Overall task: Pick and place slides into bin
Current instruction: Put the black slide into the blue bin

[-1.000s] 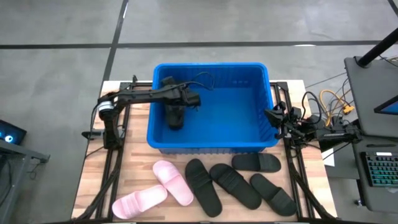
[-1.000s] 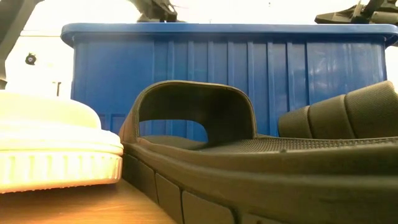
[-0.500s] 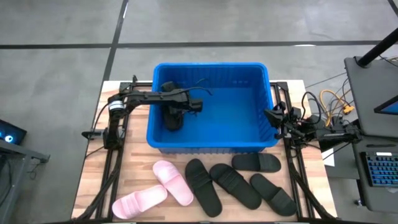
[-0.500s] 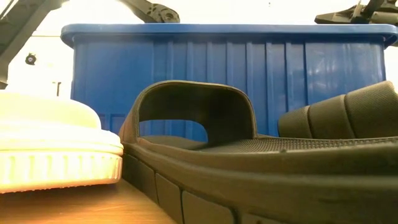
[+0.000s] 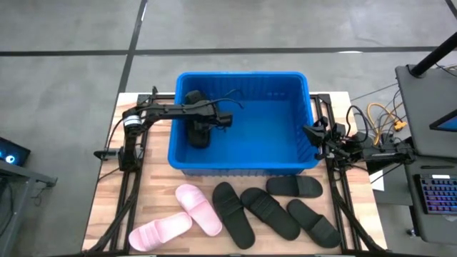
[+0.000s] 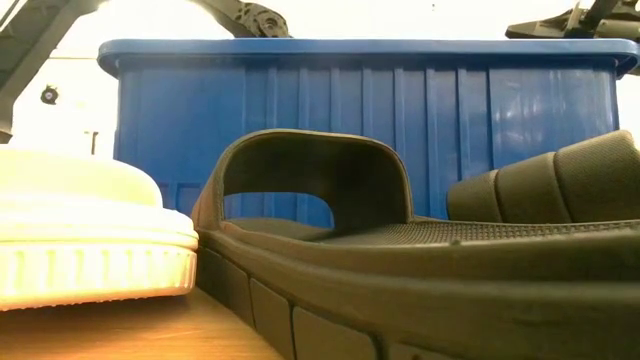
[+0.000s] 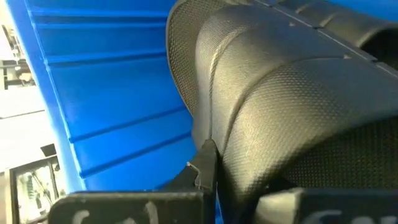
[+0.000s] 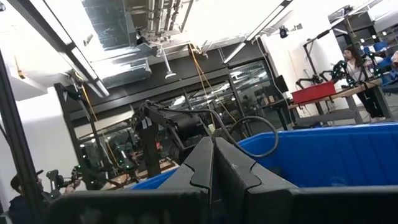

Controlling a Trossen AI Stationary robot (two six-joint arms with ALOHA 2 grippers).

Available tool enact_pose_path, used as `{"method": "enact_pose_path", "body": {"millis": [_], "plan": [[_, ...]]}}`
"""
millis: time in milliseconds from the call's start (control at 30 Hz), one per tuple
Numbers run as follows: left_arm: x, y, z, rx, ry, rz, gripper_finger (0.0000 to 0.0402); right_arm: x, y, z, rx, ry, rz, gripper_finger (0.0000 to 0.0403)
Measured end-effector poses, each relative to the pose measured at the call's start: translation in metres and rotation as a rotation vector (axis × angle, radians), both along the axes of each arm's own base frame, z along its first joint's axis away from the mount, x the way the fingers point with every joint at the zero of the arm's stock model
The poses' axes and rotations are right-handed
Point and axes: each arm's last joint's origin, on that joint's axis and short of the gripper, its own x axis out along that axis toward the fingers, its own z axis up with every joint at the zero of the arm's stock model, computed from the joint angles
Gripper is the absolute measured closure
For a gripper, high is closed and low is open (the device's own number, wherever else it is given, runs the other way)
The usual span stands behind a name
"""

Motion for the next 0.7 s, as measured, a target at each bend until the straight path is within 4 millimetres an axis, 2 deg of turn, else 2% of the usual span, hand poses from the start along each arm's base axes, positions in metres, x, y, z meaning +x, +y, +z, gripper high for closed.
{"method": "enact_pose_path", "body": {"millis": [167,533,700], "plan": [[0.0002,0.0010,0.0007,0.029,0.056,-0.043,0.0402,0.0001,0.0000,-0.0002,-0.006,0.004,-0.003,0.0394],[0.0008,0.0060,-0.0008,0.015,0.029,-0.035,0.0400,0.0001,0.0000,-0.0003,-0.007,0.005,-0.004,0.0394],[-0.0007,0.0095,-0.0016,-0.004,0.023,-0.021,0.0368,0.0001,0.0000,-0.0003,-0.007,0.005,-0.004,0.0394]]}}
